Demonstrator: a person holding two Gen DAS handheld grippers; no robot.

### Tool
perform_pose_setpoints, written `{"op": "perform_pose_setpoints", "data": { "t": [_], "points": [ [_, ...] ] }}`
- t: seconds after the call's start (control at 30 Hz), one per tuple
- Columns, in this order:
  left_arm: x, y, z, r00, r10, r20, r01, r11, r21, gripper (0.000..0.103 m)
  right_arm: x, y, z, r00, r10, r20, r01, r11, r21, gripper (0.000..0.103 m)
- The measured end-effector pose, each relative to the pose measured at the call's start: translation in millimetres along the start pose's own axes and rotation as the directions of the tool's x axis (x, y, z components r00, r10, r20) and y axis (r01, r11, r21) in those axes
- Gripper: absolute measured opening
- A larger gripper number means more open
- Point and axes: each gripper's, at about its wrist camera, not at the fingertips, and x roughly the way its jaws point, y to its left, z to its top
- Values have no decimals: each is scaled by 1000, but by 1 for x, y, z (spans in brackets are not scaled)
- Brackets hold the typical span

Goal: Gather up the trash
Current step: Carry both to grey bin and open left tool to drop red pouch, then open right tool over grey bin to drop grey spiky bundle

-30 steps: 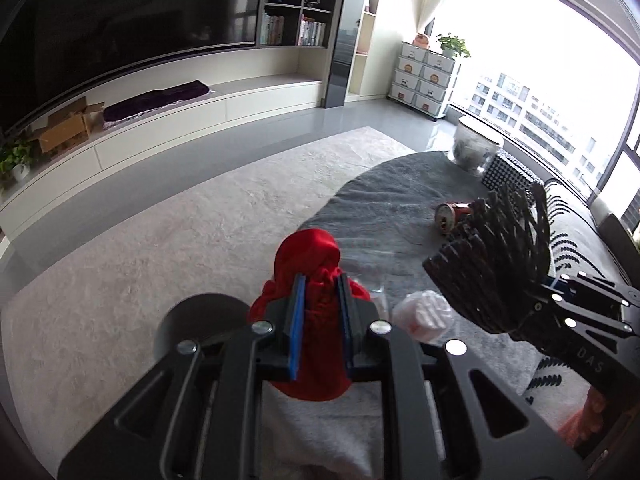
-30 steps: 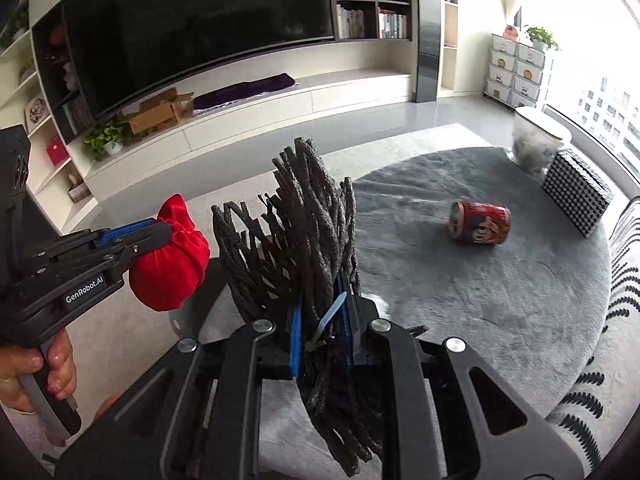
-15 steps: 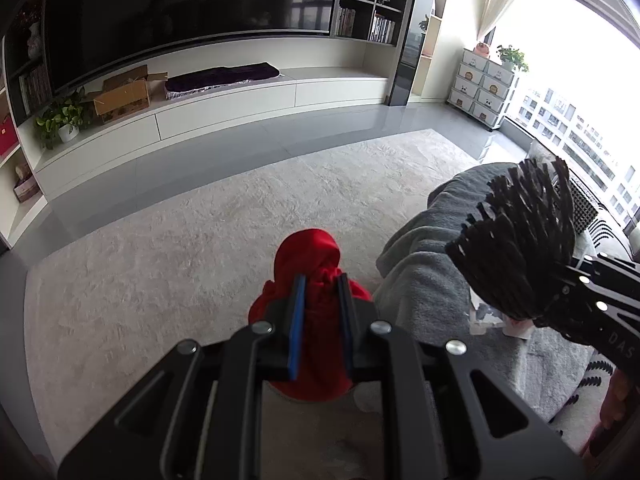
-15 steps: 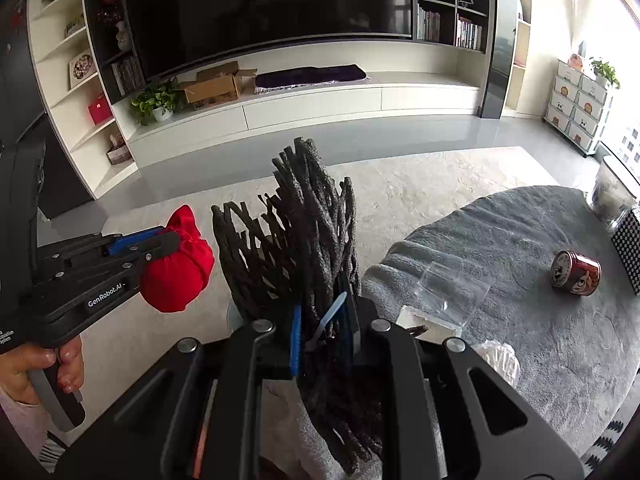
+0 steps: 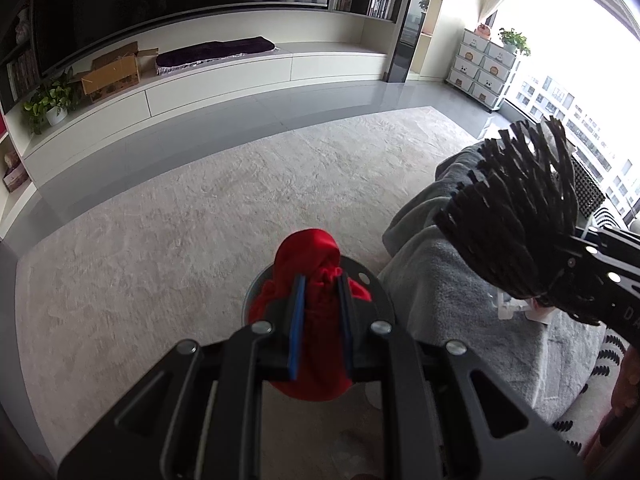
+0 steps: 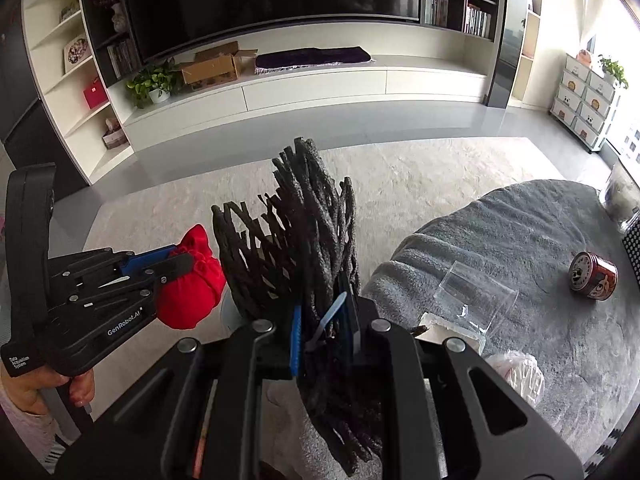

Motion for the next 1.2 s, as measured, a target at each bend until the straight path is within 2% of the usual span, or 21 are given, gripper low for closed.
{"op": "perform_pose_setpoints", "data": {
  "t": [0.17, 0.23, 0.3, 0.37, 0.7, 0.97, 1.03, 1.2],
  "points": [
    [9, -4, 9, 999, -24, 34, 23, 999, 26, 24, 1, 0, 0, 1000, -5, -3, 5, 1000, 7, 14],
    [12, -5, 13, 999, -21, 39, 20, 999, 34, 41, 1, -1, 0, 1000, -8, -6, 8, 1000, 10, 14],
    [10, -5, 14, 999, -14, 49, 13, 999, 33, 63, 2, 0, -1, 1000, -11, -9, 11, 1000, 11, 14],
    [5, -4, 15, 998, -8, 65, 6, 1000, 28, 70, 3, -1, -1, 1000, -11, -13, 12, 1000, 12, 14],
    [-4, 14, -6, 999, 42, 31, -43, 999, 11, 72, 24, 16, -1, 998, 36, -42, -37, 999, -15, 14],
    [-16, 35, -18, 997, 70, 16, -69, 996, -50, 72, 65, 38, 10, 991, 63, -122, -70, 996, -57, 17],
    [-19, 37, -18, 997, 72, 18, -71, 996, -58, 72, 75, 42, 11, 989, 60, -134, -69, 996, -61, 33],
    [-25, 29, -18, 997, 74, 31, -72, 996, -48, 72, 77, 46, 14, 993, 52, -107, -62, 994, -88, 63]
  ]
}}
